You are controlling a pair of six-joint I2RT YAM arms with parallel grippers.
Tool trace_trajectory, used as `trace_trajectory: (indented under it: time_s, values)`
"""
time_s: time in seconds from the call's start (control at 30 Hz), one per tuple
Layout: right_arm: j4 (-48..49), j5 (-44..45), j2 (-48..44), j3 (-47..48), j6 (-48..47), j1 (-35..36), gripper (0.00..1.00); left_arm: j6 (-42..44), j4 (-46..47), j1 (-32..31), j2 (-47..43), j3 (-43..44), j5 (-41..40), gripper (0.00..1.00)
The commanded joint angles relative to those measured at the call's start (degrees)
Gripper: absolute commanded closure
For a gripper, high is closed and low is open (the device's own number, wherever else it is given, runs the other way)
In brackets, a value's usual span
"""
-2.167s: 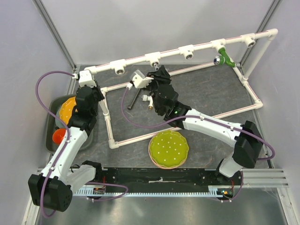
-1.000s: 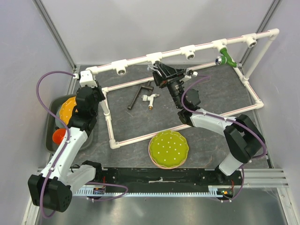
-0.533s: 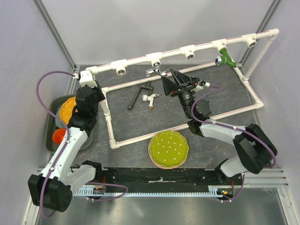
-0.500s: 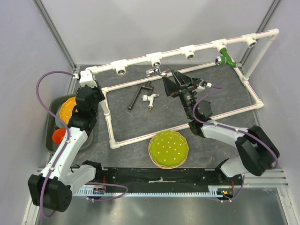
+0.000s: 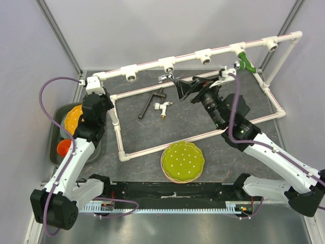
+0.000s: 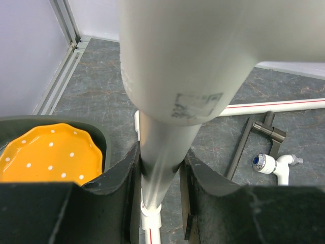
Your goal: Install the water faucets
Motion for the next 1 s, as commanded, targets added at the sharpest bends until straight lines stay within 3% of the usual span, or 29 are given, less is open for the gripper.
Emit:
trace_trajectory:
  time_s: [0.0, 0.33, 0.7, 0.8, 0.83, 0.9, 0.97]
  values:
    - [-22.1, 9.6, 3.0, 6.0, -29.8, 3.8, 0.02, -7.3, 1.4, -0.4, -0.7, 1.5, 3.1, 0.98]
    - [-28.2, 22.1, 11.3, 17.0, -70.3, 11.3, 0.02, -7.4, 1.4, -0.4, -0.8, 1.6, 3.1, 0.98]
    - [-9.6, 32.4, 23.4, 18.5, -97.6, 13.7, 0.05, -7.1, 1.4, -0.4, -0.7, 1.6, 3.0, 0.98]
    - [-3.6, 33.2, 25.9, 18.5, -102.0, 13.6, 0.14, -7.2, 1.4, -0.4, -0.8, 1.6, 2.9, 0.98]
    - [-1.9, 33.3, 27.1, 18.8, -102.6, 13.5, 0.25, -7.2, 1.4, -0.4, -0.8, 1.7, 2.9, 0.98]
    - [-0.4, 34.0, 28.3, 19.3, -104.1, 13.1, 0.33, -7.1, 1.4, -0.4, -0.7, 1.7, 2.9, 0.98]
    - [2.4, 35.0, 29.7, 19.5, -104.8, 12.6, 0.53, -7.2, 1.4, -0.4, -0.7, 1.7, 3.0, 0.98]
